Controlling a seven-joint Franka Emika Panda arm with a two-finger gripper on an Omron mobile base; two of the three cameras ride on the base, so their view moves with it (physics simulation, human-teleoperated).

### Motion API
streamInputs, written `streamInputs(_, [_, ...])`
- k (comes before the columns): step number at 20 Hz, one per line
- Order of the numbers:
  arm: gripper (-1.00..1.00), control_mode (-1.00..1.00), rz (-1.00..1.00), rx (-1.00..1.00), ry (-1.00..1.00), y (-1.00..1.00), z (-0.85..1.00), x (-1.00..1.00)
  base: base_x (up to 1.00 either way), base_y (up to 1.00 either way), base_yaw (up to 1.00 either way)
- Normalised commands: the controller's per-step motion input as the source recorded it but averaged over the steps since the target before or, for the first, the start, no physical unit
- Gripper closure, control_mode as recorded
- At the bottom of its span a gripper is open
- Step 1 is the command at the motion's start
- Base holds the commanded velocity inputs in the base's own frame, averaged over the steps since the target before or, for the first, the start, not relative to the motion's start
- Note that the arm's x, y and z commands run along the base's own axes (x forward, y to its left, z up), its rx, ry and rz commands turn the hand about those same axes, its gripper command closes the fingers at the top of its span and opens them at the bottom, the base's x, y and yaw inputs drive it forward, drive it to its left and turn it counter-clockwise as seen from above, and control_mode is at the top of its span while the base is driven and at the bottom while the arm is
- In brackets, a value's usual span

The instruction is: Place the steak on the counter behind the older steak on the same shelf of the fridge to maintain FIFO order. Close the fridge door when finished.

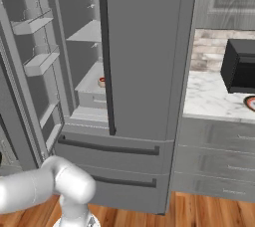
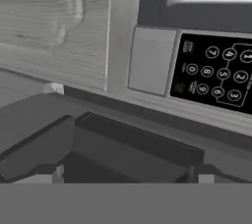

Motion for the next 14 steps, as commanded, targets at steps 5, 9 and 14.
streamInputs(5, [-1.00, -1.00, -0.16, 0.01, 0.00, -0.03, -0.11, 0.49, 0.00, 0.00, 0.00])
streamInputs(9, [-1.00, -1.00, -0.21, 0.05, 0.00, -0.37, -0.02, 0.07, 0.00, 0.00, 0.00])
streamInputs(14, [-1.00, -1.00, -0.22, 0.09, 0.00, -0.63, 0.00, 0.00, 0.00, 0.00, 0.00])
